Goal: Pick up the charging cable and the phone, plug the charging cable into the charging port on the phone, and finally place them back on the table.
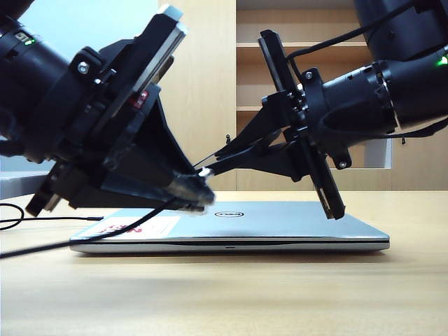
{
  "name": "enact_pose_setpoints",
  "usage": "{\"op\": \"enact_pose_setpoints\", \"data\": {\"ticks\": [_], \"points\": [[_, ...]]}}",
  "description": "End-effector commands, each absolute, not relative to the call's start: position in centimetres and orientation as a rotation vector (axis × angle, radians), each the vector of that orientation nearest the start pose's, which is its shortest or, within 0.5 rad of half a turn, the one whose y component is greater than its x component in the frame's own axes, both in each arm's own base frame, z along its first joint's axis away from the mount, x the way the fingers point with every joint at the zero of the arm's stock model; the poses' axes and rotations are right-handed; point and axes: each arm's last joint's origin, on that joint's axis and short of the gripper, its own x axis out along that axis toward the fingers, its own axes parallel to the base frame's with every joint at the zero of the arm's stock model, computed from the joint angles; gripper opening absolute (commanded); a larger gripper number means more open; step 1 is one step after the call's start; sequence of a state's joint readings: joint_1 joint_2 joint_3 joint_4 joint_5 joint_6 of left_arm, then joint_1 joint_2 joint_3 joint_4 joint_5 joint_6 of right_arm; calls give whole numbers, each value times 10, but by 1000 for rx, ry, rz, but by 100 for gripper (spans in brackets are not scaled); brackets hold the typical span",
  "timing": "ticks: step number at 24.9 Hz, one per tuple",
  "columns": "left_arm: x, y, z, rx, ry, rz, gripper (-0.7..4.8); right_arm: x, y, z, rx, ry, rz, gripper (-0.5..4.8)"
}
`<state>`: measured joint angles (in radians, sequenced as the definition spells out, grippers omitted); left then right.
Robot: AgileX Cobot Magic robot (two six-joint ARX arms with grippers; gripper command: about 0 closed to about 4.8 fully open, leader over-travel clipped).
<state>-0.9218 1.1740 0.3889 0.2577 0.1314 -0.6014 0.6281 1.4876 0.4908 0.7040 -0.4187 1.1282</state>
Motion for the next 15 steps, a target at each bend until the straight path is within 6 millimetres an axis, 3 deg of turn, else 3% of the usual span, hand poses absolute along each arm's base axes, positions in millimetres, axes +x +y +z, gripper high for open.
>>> {"op": "enact_pose_setpoints", "data": {"ticks": [1, 13, 15], "points": [[130, -177, 172, -310, 740, -852, 114, 212, 172, 174, 960, 824, 822, -6], [128, -174, 174, -262, 730, -864, 116, 231, 148, 176, 962, 738, 742, -6], [128, -174, 178, -226, 709, -878, 49, 233, 144, 176, 966, 734, 735, -6]]}}
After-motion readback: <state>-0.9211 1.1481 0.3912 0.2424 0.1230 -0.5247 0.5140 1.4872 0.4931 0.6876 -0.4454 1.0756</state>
